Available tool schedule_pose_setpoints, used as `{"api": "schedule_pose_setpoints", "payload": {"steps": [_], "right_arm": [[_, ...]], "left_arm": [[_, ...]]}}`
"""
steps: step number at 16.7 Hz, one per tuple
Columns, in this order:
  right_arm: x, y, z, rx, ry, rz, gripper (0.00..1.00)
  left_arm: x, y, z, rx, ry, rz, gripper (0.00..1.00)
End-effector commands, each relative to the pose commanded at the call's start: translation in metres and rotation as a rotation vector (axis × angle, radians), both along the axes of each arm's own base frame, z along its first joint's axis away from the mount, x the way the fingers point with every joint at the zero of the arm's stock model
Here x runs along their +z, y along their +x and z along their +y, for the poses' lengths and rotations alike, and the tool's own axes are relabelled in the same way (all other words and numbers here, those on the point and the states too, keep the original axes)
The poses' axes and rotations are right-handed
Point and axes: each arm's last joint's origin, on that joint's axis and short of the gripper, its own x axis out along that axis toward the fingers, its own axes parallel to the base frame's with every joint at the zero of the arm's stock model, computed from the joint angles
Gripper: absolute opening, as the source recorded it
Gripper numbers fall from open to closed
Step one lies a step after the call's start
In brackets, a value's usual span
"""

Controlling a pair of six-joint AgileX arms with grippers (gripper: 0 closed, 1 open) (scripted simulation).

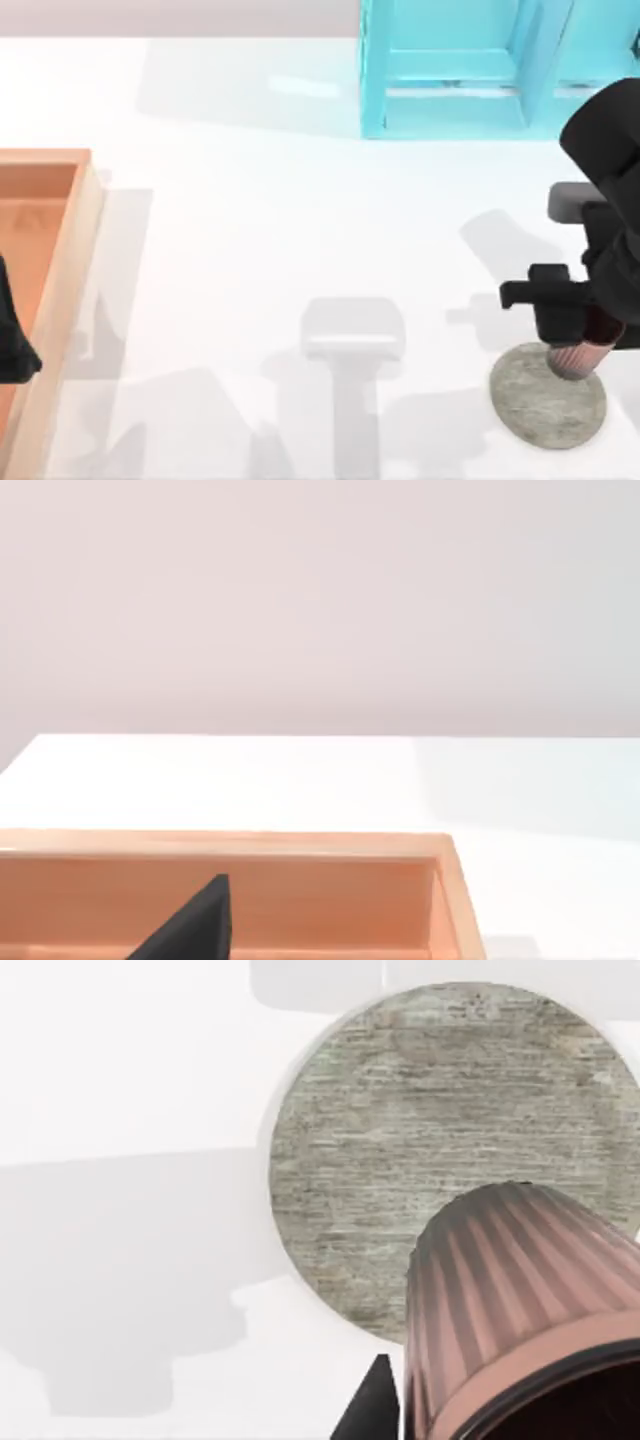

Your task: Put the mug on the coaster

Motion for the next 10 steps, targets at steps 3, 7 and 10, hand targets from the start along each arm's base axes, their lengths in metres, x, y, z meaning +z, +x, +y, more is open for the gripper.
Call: {"api": "schedule_pose_setpoints", "payload": {"steps": [3,7,10], "right_arm": [[-0.021,0.002,0.0,-0.002,-0.01,0.018,0.0],[-0.05,0.008,0.002,-0.003,0.012,-0.024,0.0],[-0.063,0.007,0.0,-0.006,0.003,-0.006,0.0]], "left_arm": [[0.0,0.0,0.0,0.0,0.0,0.0,1.0],[0.0,0.0,0.0,0.0,0.0,0.0,1.0],[0.0,0.0,0.0,0.0,0.0,0.0,1.0]]}}
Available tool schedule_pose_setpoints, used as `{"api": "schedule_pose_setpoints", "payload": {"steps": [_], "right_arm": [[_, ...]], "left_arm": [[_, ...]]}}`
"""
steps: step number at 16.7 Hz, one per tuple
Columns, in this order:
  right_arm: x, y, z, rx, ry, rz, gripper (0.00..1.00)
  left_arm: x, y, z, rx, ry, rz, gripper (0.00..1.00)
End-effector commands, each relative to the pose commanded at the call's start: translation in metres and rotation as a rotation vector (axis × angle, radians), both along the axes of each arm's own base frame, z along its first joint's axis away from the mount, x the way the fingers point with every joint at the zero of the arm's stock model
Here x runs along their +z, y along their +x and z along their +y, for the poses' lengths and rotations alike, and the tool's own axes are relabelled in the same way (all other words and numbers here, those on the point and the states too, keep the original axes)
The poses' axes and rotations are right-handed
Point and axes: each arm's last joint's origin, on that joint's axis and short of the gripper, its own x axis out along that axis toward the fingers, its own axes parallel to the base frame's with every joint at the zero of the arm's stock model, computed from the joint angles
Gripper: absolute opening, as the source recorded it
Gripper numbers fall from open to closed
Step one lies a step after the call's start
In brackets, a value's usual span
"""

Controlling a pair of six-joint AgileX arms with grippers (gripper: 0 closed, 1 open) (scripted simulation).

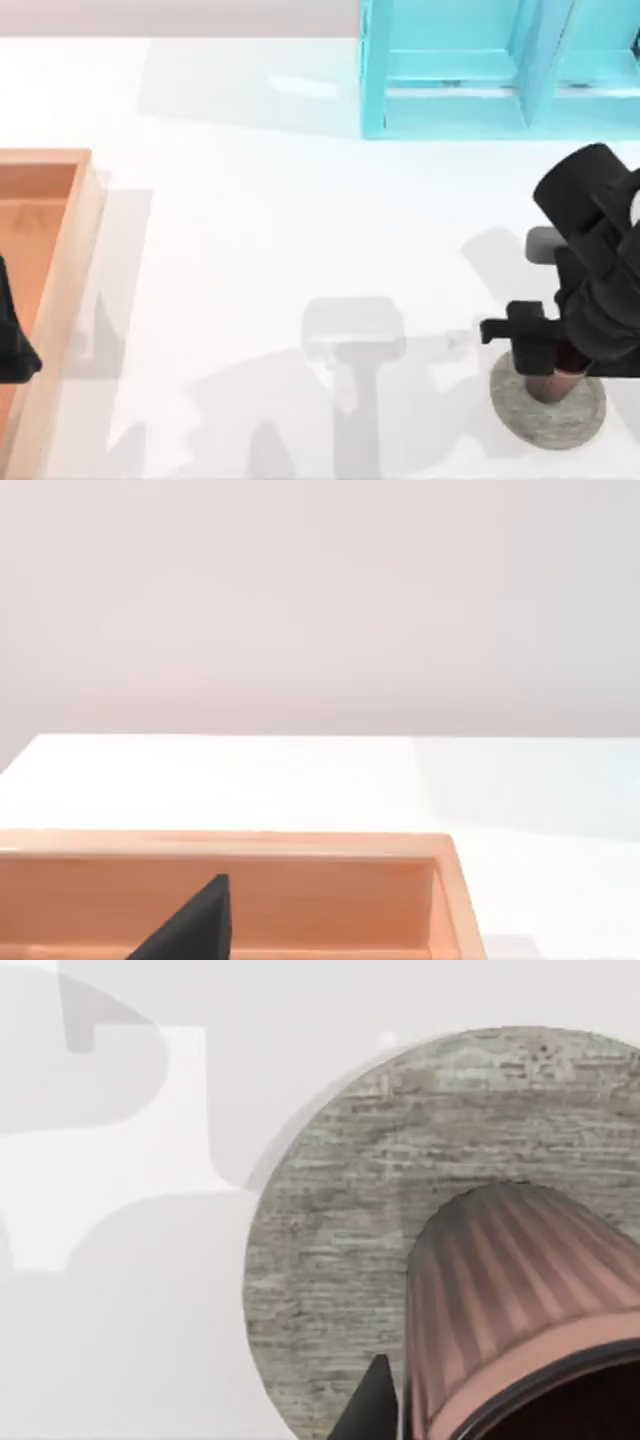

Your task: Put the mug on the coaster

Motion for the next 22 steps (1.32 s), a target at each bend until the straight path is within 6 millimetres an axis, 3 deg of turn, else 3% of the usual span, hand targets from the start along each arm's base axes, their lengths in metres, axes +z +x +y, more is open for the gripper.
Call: {"api": "schedule_pose_setpoints", "payload": {"steps": [3,16,22], "right_arm": [[0.0,0.0,0.0,0.0,0.0,0.0,0.0],[0.0,0.0,0.0,0.0,0.0,0.0,0.98],[0.0,0.0,0.0,0.0,0.0,0.0,1.0]], "left_arm": [[0.0,0.0,0.0,0.0,0.0,0.0,1.0],[0.0,0.0,0.0,0.0,0.0,0.0,1.0],[0.0,0.0,0.0,0.0,0.0,0.0,1.0]]}}
